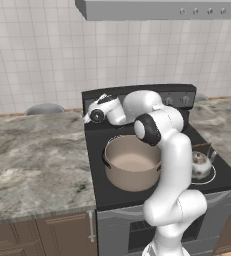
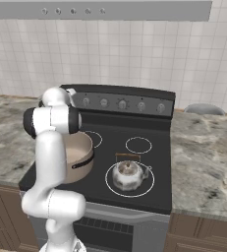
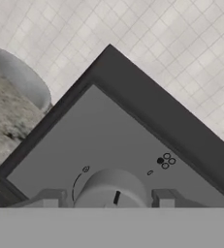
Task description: Pick the kettle from the cabinet and place it on a stove burner. Then pick the pot from the counter and place it on another stove burner. Finally, turn both burners on.
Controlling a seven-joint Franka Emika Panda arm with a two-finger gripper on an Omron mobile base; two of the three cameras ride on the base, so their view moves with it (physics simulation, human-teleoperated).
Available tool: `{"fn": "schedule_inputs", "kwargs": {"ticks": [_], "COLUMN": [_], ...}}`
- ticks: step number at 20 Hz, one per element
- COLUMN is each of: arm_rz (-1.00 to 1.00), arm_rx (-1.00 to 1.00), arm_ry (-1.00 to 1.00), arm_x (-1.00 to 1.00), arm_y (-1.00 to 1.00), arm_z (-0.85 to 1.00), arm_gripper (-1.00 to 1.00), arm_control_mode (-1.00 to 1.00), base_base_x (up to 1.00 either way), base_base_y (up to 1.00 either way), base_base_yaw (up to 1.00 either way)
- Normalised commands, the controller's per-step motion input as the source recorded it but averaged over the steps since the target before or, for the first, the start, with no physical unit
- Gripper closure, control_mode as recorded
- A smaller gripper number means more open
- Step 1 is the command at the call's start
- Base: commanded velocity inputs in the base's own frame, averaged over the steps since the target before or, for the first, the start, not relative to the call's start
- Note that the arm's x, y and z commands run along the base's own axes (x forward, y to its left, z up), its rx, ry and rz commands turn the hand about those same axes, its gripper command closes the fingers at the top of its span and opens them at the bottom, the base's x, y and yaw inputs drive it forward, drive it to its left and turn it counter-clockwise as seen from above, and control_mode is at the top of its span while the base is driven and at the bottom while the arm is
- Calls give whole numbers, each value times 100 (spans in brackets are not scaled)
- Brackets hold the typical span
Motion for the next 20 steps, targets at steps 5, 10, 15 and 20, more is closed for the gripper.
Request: {"fn": "schedule_inputs", "kwargs": {"ticks": [5,10,15,20], "arm_rz": [0,0,0,0], "arm_rx": [-14,-14,-12,-2], "arm_ry": [4,5,9,7], "arm_x": [0,0,0,0], "arm_y": [0,0,-2,0], "arm_z": [0,-6,-8,0], "arm_gripper": [100,100,100,100], "arm_control_mode": [-100,-100,-100,-100], "base_base_x": [0,0,0,0], "base_base_y": [0,0,0,0], "base_base_yaw": [0,0,0,0]}}
